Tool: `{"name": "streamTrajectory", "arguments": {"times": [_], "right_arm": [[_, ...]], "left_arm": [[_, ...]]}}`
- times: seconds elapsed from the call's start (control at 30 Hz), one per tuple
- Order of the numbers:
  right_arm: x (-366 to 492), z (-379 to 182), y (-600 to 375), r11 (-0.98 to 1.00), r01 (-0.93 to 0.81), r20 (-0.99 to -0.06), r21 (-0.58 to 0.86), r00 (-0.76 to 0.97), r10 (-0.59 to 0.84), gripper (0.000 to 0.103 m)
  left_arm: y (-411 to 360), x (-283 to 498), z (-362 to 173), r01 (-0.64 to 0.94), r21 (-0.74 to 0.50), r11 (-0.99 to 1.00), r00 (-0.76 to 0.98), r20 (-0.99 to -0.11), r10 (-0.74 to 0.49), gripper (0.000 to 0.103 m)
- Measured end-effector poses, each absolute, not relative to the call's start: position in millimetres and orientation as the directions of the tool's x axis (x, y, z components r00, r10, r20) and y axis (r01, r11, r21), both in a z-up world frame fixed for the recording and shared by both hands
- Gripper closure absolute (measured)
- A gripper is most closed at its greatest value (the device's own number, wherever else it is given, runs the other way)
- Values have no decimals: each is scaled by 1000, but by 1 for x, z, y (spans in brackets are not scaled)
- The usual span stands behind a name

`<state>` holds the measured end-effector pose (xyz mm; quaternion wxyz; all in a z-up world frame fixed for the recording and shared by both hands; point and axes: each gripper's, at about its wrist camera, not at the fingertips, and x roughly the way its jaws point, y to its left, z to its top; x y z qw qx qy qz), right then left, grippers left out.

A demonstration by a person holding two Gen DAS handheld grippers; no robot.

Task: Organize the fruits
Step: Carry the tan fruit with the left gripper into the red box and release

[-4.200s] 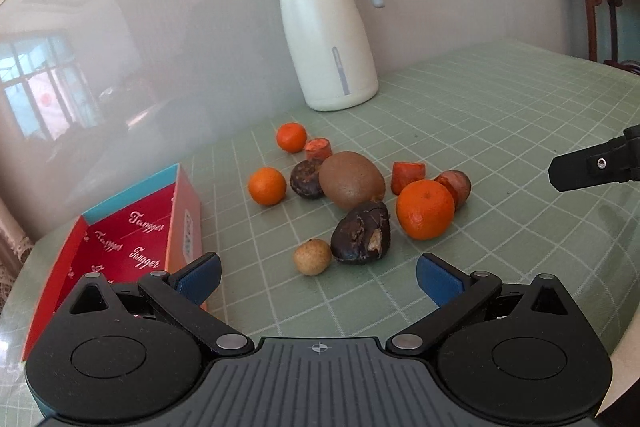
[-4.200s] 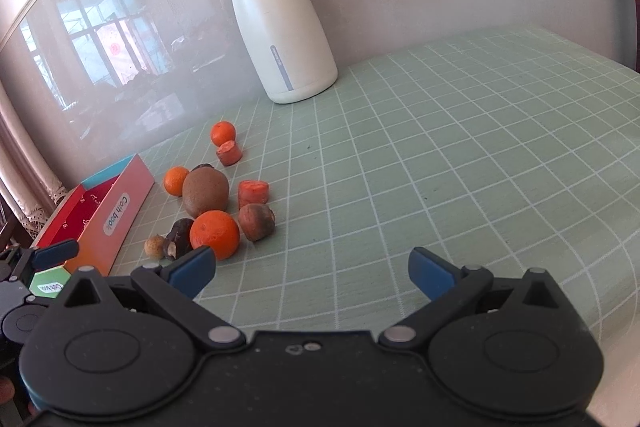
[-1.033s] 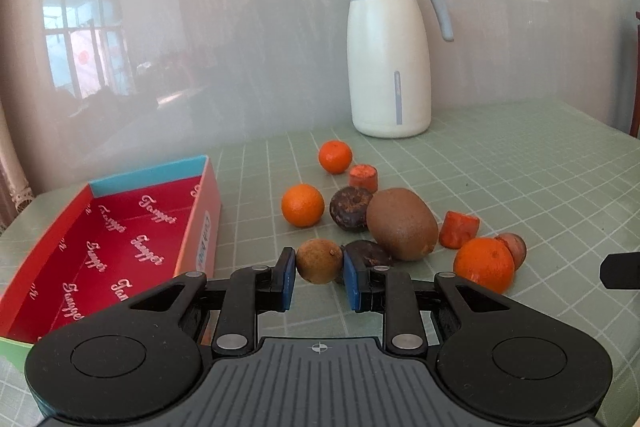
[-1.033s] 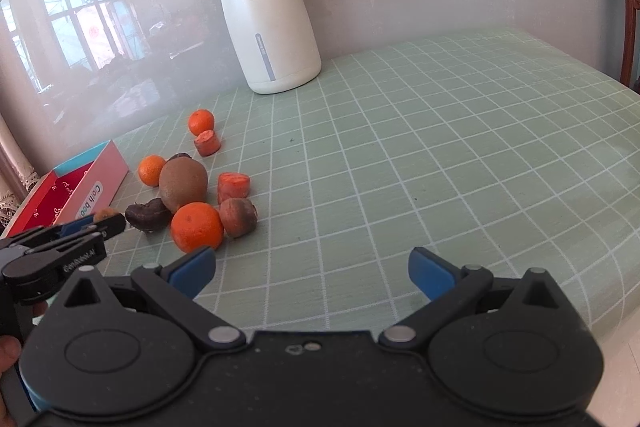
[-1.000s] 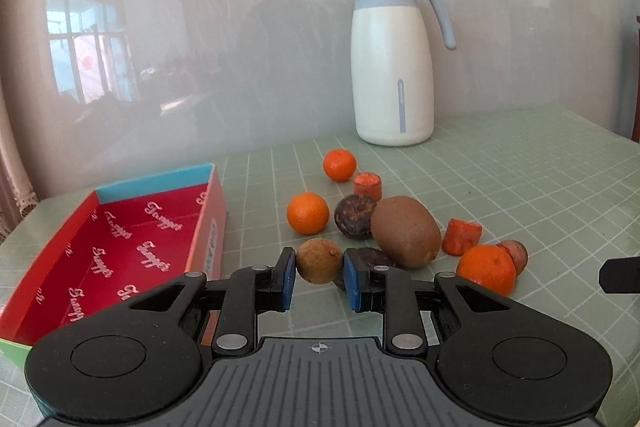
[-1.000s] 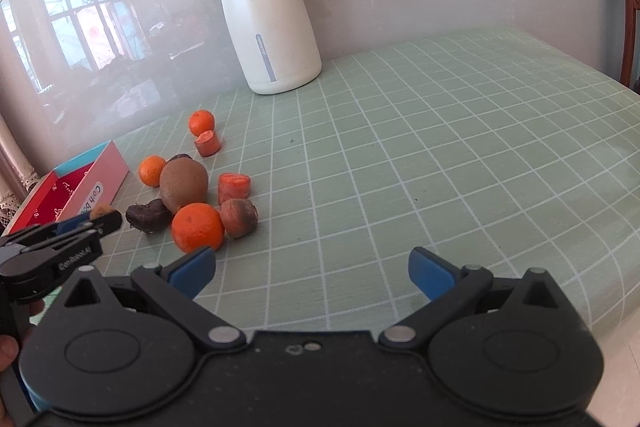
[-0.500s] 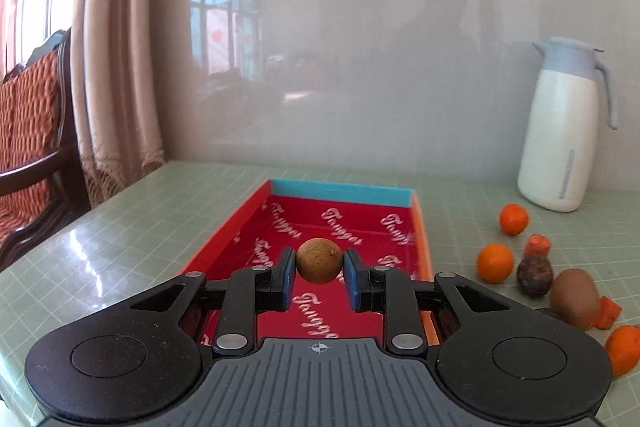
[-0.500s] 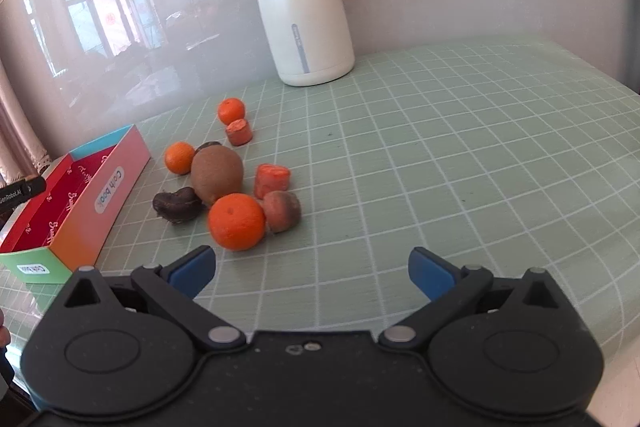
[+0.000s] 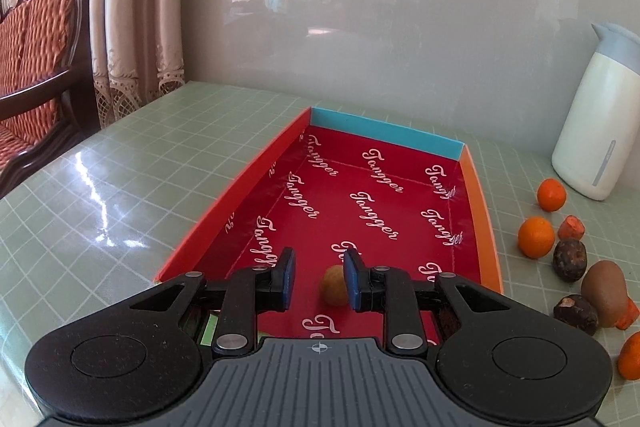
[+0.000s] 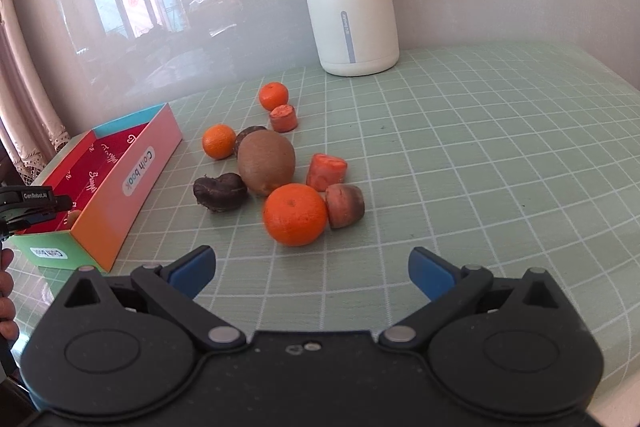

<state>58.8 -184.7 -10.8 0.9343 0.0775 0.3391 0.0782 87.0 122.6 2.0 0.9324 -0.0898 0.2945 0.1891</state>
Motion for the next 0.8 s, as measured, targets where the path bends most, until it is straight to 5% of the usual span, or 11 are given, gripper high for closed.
{"name": "streamTrajectory", "arguments": {"times": [0.13,0.27,0.43,0.5,0.6,0.8], "right_arm": [[59,-11,-187,976,-82,-622,200,759,192,0],[60,-13,-190,975,-73,-626,209,756,191,0],[59,-11,-190,979,-74,-618,191,765,178,0],[58,-10,-189,980,-84,-610,180,772,178,0],[56,-7,-189,976,-119,-575,184,792,205,0],[66,-8,-183,975,-131,-580,180,786,212,30]], "left_arm": [[122,77,8,-391,-59,918,779,-552,296,76],[121,65,14,-391,-59,918,793,-528,303,46],[115,47,27,-354,-18,935,825,-476,303,37],[116,35,30,-354,-15,935,832,-462,308,23],[118,20,33,-343,-27,939,840,-456,294,22],[127,1,32,-342,-54,938,849,-446,284,21]]}}
